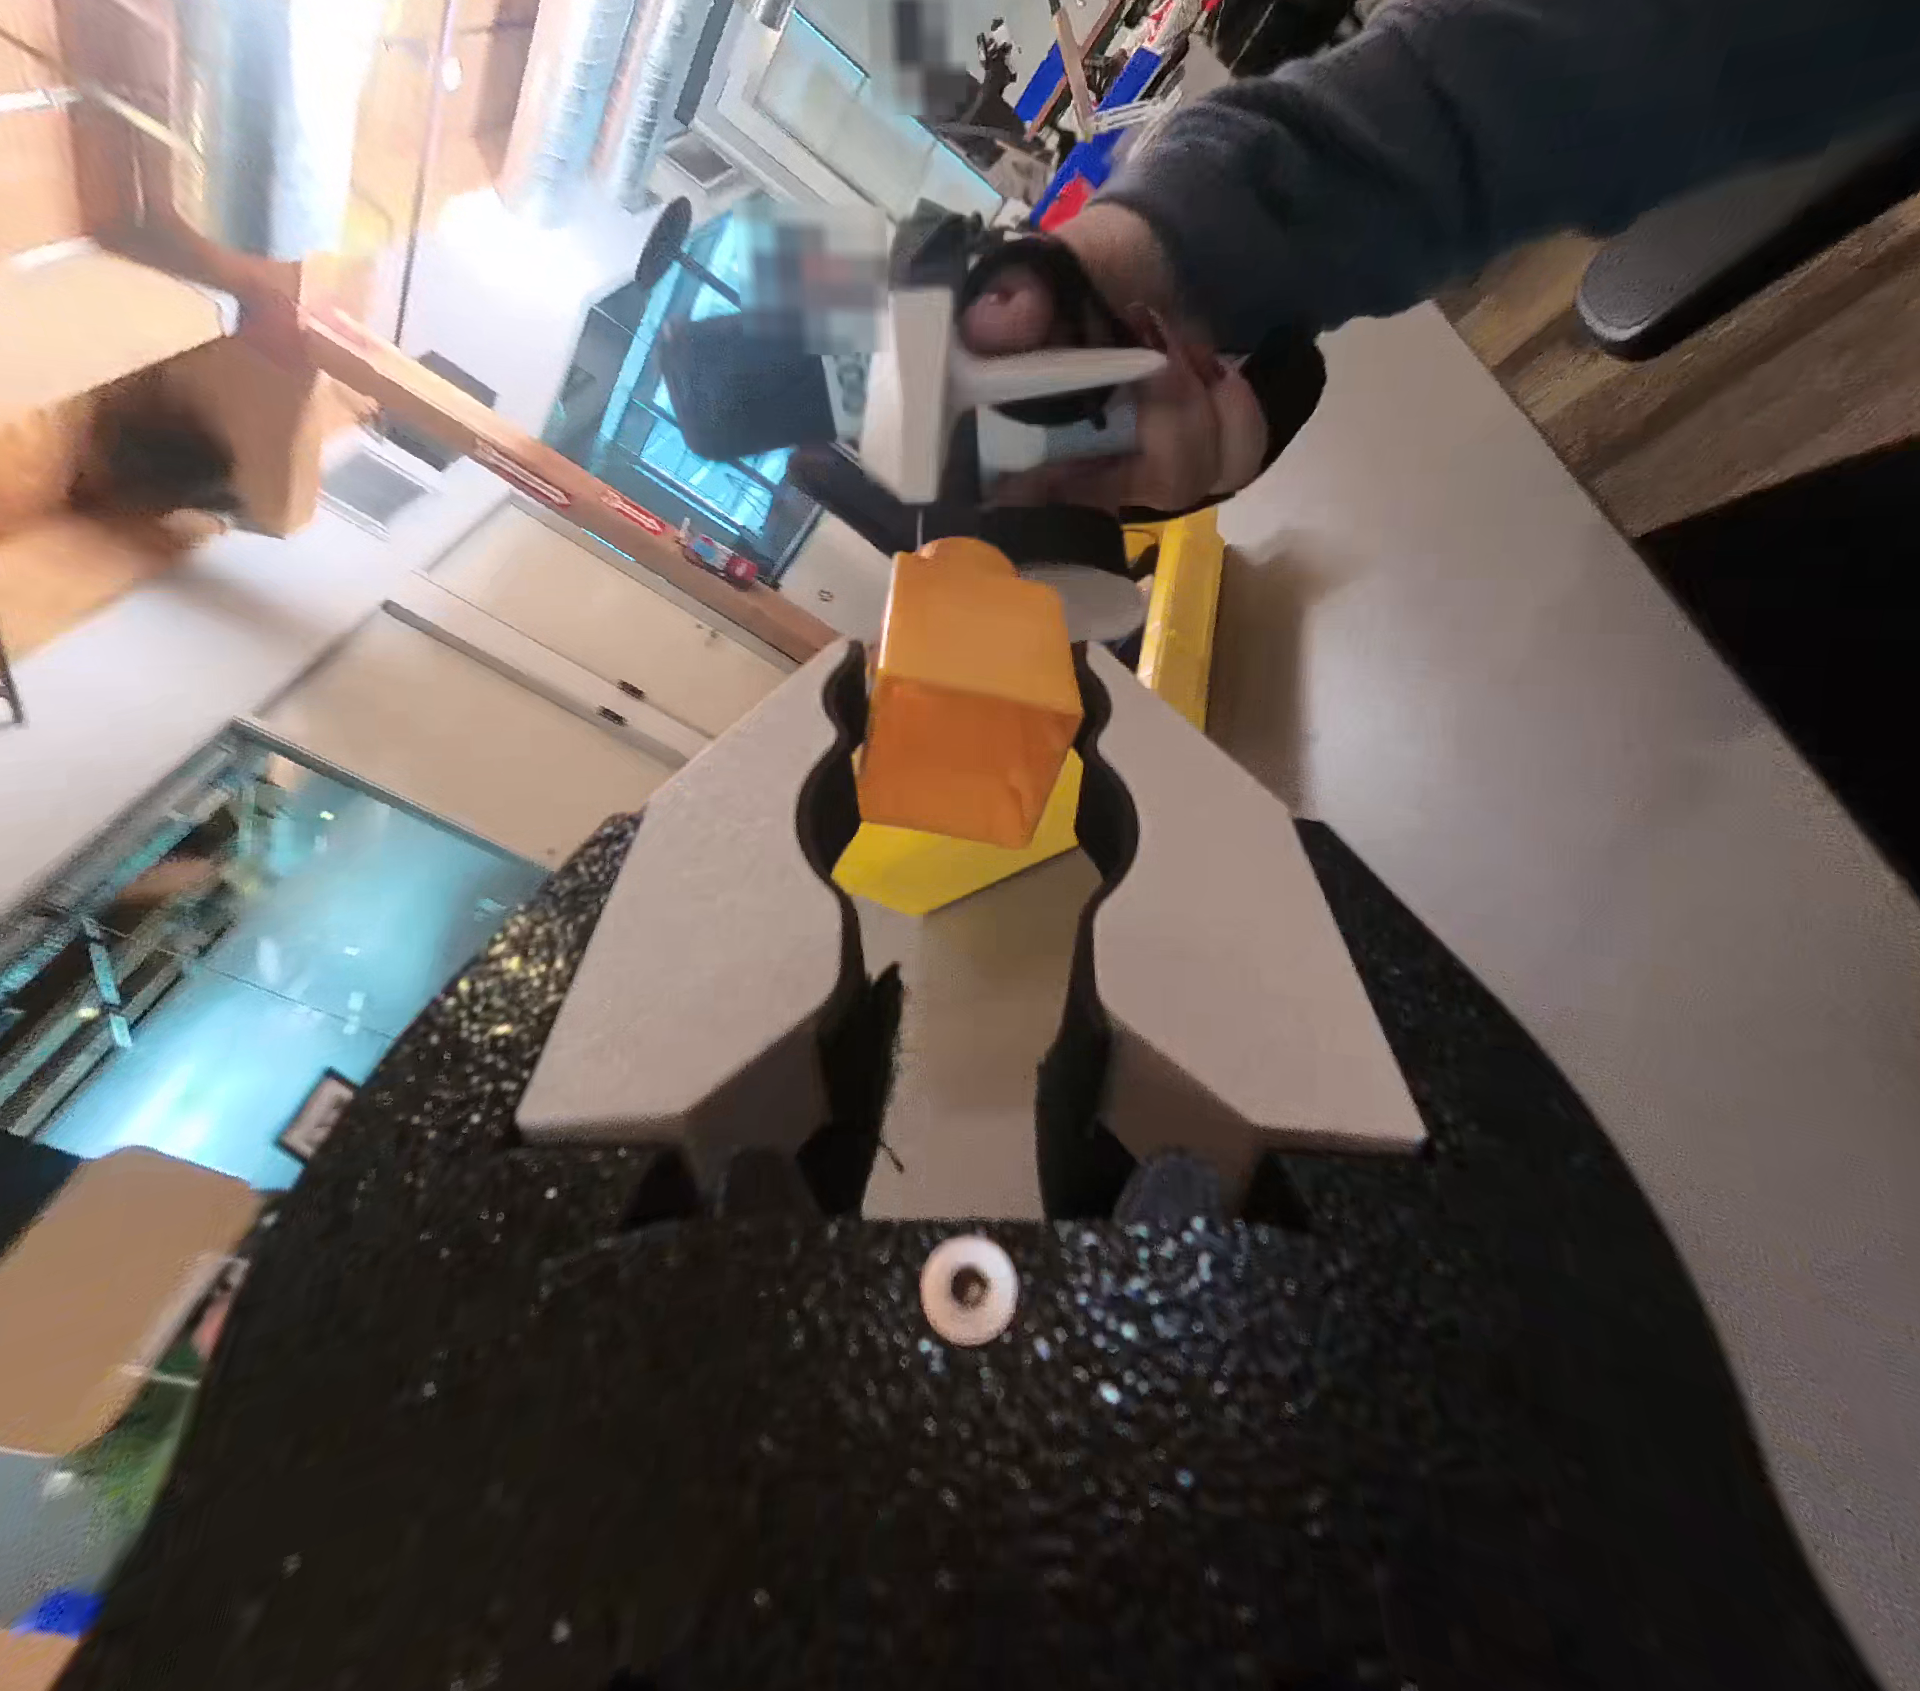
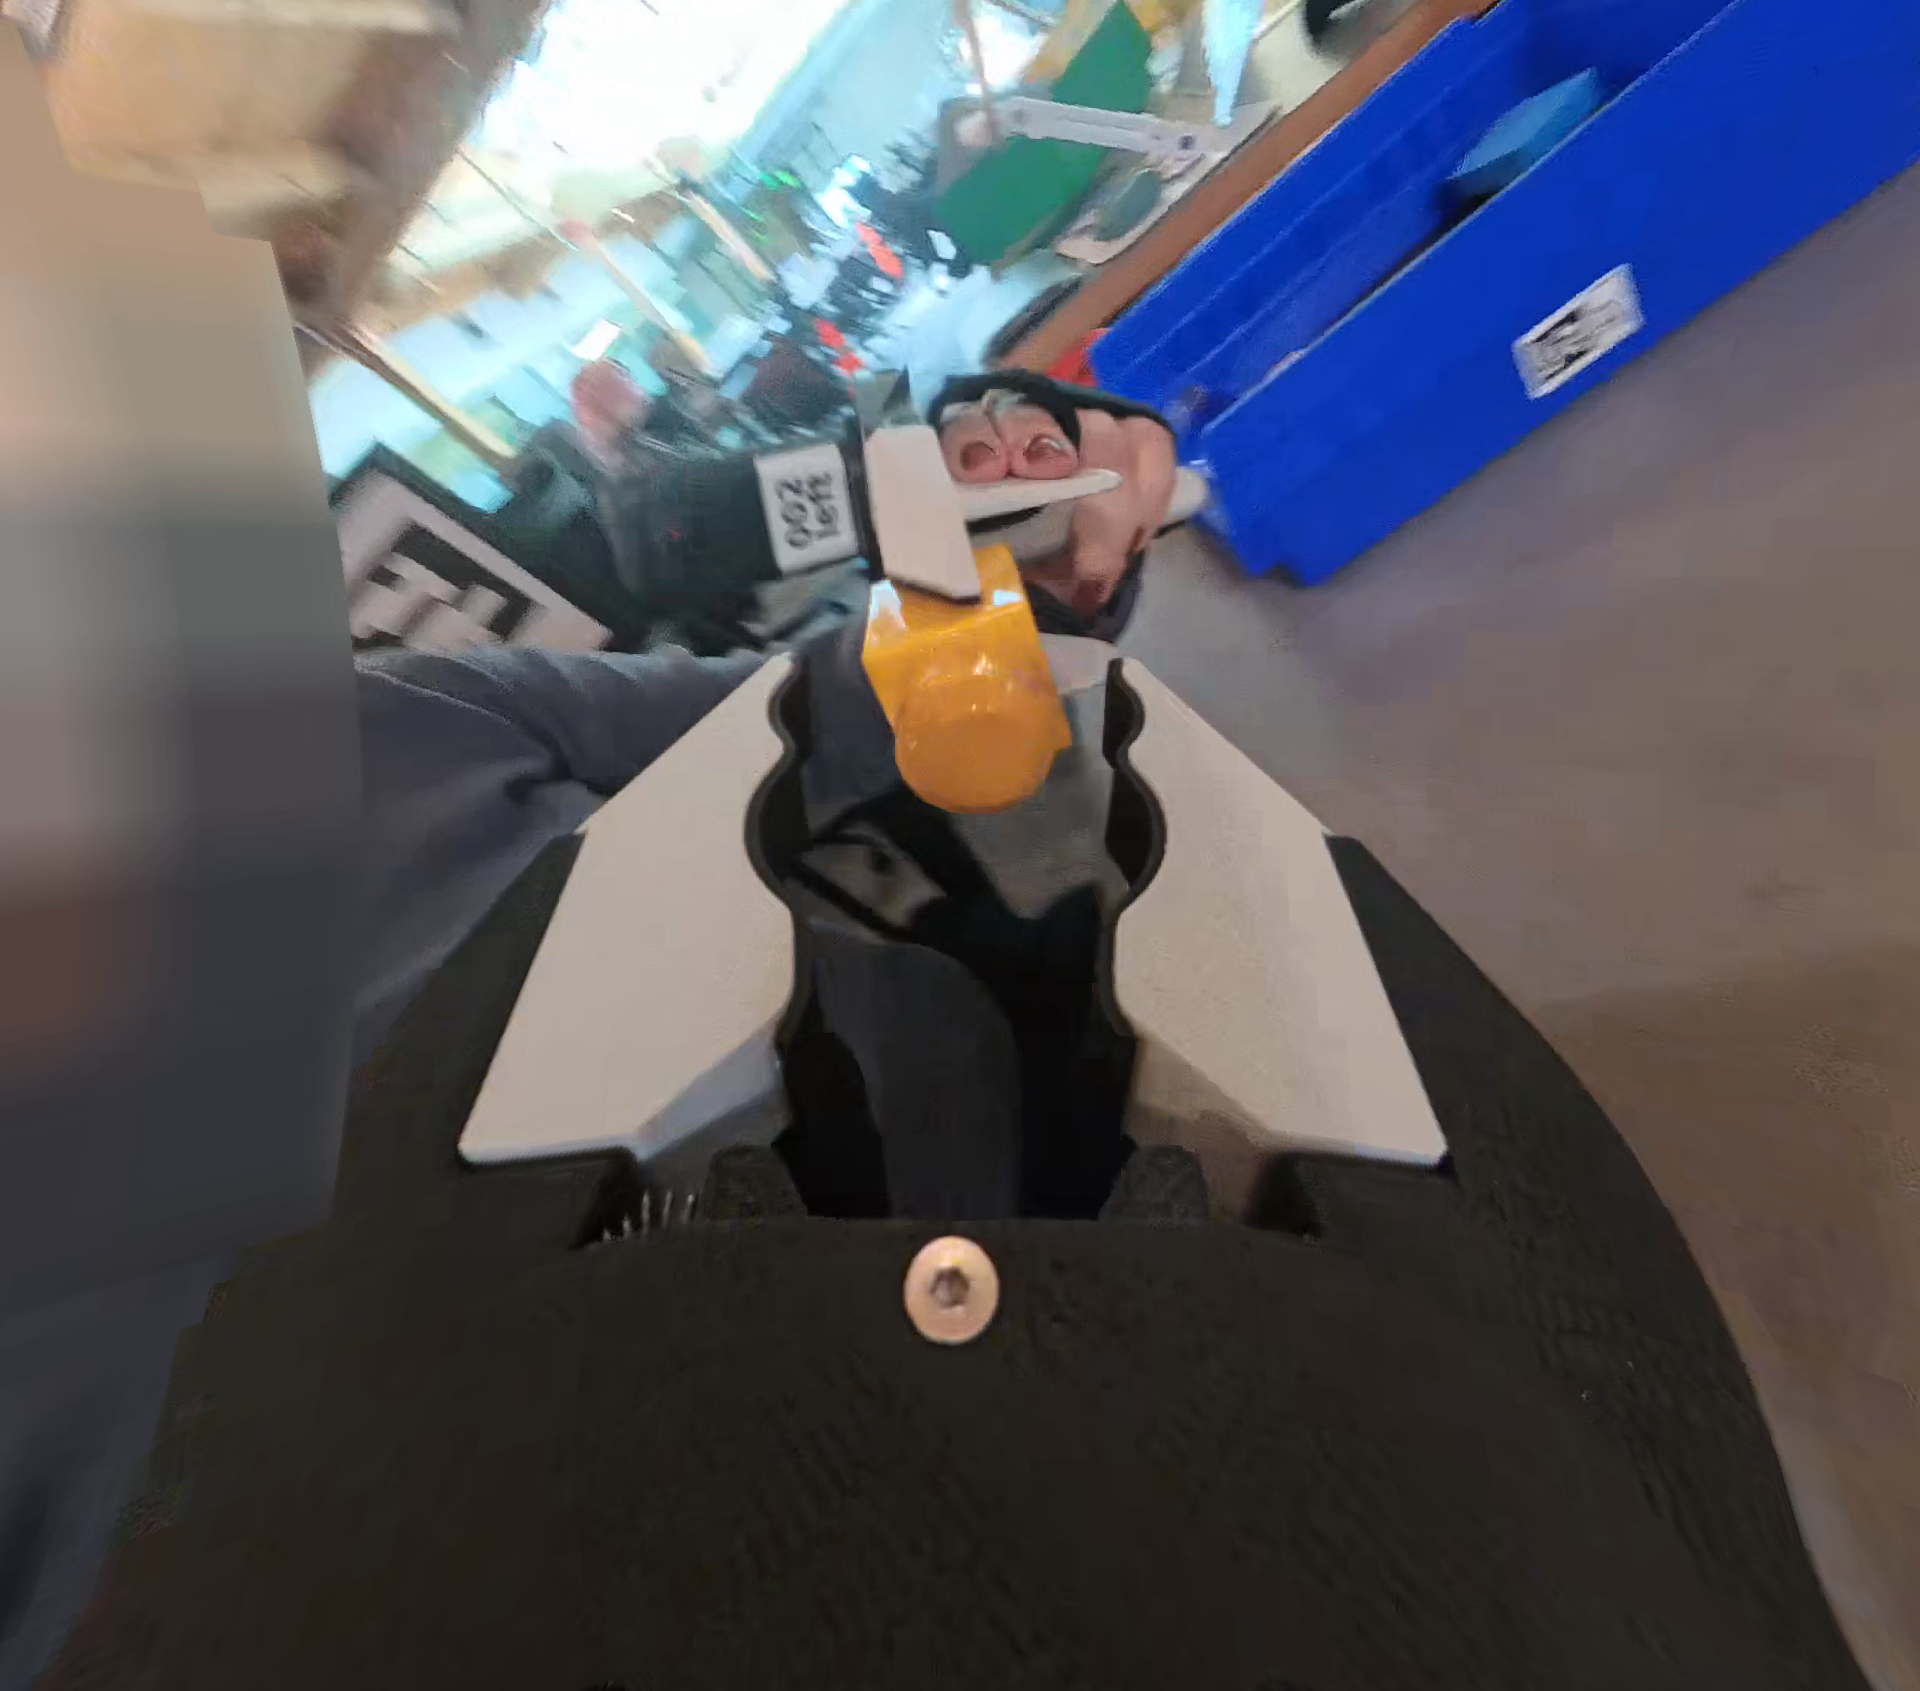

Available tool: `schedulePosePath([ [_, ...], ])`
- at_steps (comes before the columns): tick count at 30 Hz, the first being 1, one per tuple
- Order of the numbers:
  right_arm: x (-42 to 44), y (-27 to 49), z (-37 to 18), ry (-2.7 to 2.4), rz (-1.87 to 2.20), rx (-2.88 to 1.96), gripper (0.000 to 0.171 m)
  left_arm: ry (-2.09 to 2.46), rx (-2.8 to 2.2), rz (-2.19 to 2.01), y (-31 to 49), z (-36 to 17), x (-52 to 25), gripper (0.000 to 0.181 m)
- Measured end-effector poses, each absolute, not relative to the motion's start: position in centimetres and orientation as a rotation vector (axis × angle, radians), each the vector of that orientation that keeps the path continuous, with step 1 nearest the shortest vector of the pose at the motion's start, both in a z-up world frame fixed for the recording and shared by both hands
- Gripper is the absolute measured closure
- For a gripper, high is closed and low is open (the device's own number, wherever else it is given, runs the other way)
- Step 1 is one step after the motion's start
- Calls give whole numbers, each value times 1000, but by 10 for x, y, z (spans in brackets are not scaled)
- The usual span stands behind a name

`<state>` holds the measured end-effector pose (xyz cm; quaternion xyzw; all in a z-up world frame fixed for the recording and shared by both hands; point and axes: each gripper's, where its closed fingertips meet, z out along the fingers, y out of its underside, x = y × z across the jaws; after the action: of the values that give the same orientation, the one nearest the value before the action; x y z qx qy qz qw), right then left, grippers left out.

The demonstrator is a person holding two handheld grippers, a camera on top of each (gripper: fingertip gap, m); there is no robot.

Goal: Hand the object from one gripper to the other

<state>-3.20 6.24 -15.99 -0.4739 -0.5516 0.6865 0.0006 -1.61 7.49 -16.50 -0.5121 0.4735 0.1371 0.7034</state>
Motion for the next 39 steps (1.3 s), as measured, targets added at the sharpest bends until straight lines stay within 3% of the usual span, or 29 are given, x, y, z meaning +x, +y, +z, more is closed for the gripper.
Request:
schedulePosePath([
  [5,-31,54,-170,-1782,2236,-1524,128,1105,-1103,445,76,-166,-15,144],
  [8,-31,56,-174,-1824,2120,-1467,136,1024,-1204,277,77,-166,-18,143],
  [9,-32,58,-174,-1824,2085,-1443,137,980,-1254,179,78,-166,-19,137],
  [11,-33,63,-173,-1823,2011,-1381,137,841,-1336,-38,81,-160,-23,96],
  [12,-33,66,-173,-1825,1965,-1351,137,787,-1378,-149,82,-158,-25,90],
  [19,-23,70,-170,-1906,1603,-934,137,596,-1477,-766,75,-154,-23,98],
  [24,-20,66,-172,-1951,1324,-707,137,685,-1497,-901,67,-172,-8,135],
  [36,-35,75,-144,-1753,1186,-735,137,469,-1287,-834,75,-136,-25,138],
  [38,-39,79,-142,-1720,1129,-730,129,406,-1268,-836,78,-132,-28,138],
  [39,-42,81,-139,-1689,1098,-722,115,366,-1249,-853,79,-129,-31,138],
])
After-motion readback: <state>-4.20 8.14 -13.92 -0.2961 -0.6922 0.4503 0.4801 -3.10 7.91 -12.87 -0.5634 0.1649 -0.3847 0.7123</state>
